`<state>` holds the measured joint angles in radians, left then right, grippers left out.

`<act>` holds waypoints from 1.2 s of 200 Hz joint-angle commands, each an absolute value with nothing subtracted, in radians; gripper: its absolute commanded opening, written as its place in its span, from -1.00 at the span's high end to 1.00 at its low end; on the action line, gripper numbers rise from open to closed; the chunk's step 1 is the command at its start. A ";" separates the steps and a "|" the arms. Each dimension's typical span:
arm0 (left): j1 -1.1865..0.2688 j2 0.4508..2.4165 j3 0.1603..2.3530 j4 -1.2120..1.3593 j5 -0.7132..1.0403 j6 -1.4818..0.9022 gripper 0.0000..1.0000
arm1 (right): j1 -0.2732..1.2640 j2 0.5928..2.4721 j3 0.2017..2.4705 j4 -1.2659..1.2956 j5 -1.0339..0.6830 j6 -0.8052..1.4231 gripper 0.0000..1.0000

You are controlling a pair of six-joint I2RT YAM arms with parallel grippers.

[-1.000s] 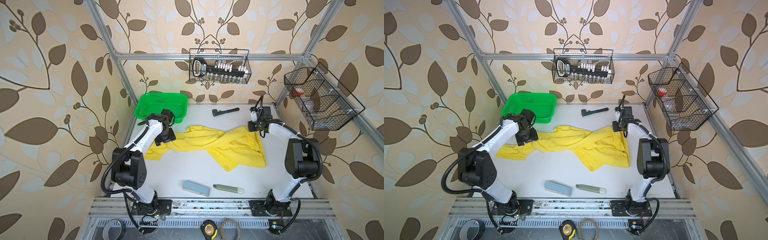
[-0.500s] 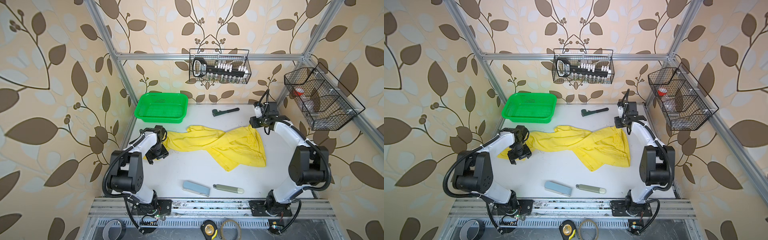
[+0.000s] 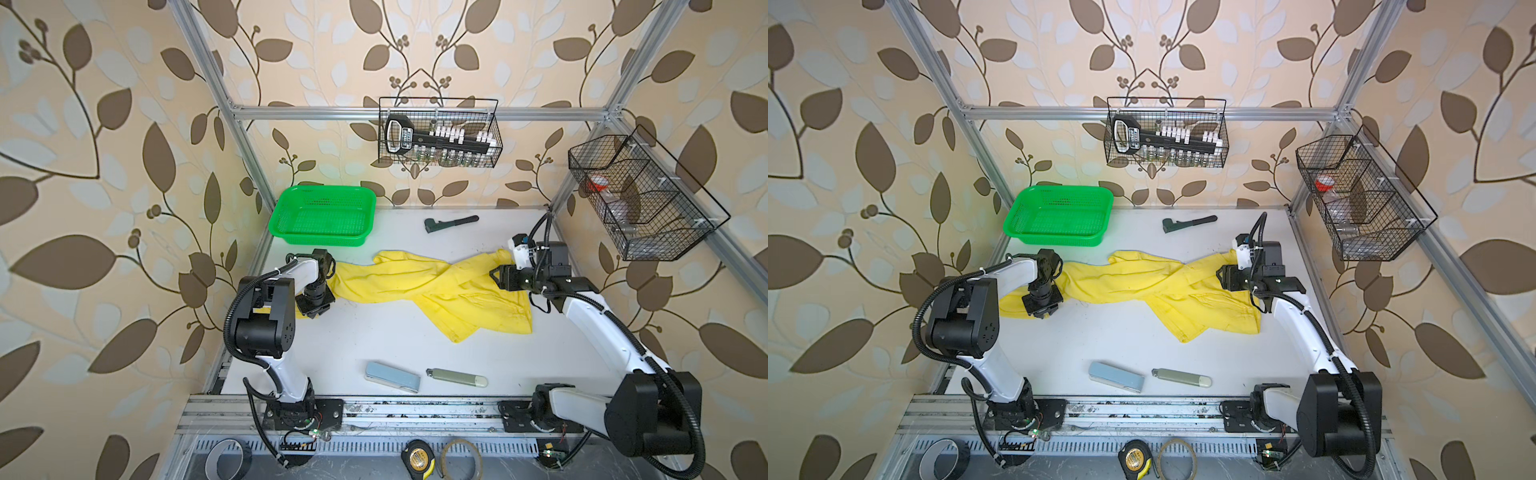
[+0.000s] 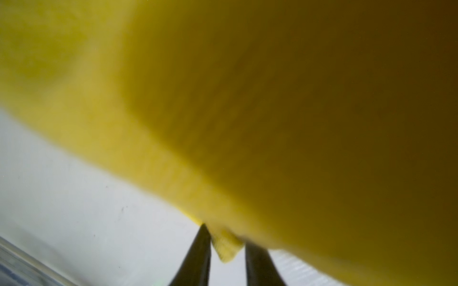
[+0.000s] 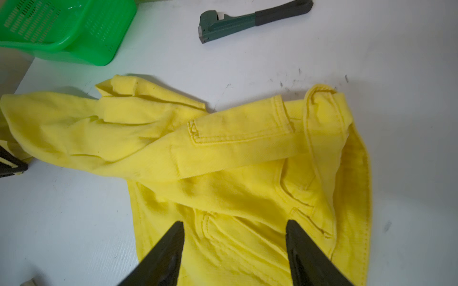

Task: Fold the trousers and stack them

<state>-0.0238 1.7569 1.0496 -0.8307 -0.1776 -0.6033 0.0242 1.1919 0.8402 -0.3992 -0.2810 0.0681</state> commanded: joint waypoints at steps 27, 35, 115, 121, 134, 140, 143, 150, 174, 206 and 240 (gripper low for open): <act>-0.002 1.687 1.150 -0.964 -0.237 -0.562 1.00 | 0.092 1.103 0.695 -0.395 -0.201 0.191 -0.27; -0.001 1.657 1.182 -1.008 -0.248 -0.554 1.00 | 0.097 1.094 0.674 -0.396 -0.182 0.206 -0.26; 0.231 1.625 1.617 -1.191 -0.348 -0.413 1.00 | 0.051 1.101 0.624 -0.379 -0.044 0.240 -0.25; 0.261 1.642 1.631 -1.171 -0.326 -0.410 1.00 | 0.045 1.112 0.625 -0.368 -0.045 0.237 -0.25; 0.307 1.688 1.657 -1.129 -0.318 -0.405 1.00 | 0.037 1.139 0.640 -0.355 -0.031 0.222 -0.25; 0.322 1.717 1.674 -1.123 -0.312 -0.403 1.00 | 0.033 1.154 0.647 -0.352 -0.023 0.214 -0.25; 0.329 1.734 1.687 -1.125 -0.306 -0.404 1.00 | 0.031 1.159 0.650 -0.352 -0.019 0.211 -0.25; 0.338 1.772 1.714 -1.133 -0.304 -0.406 1.00 | 0.023 1.176 0.663 -0.352 -0.010 0.203 -0.25; 0.345 1.849 1.741 -1.086 -0.342 -0.411 1.00 | 0.025 1.200 0.734 -0.403 0.007 0.132 -0.25; 0.330 1.910 1.769 -1.103 -0.256 -0.418 0.74 | 0.074 1.186 0.794 -0.502 -0.011 -0.093 -0.29; 0.287 1.858 1.736 -1.106 -0.172 -0.408 0.45 | 0.122 1.133 0.834 -0.657 -0.096 -0.350 -0.31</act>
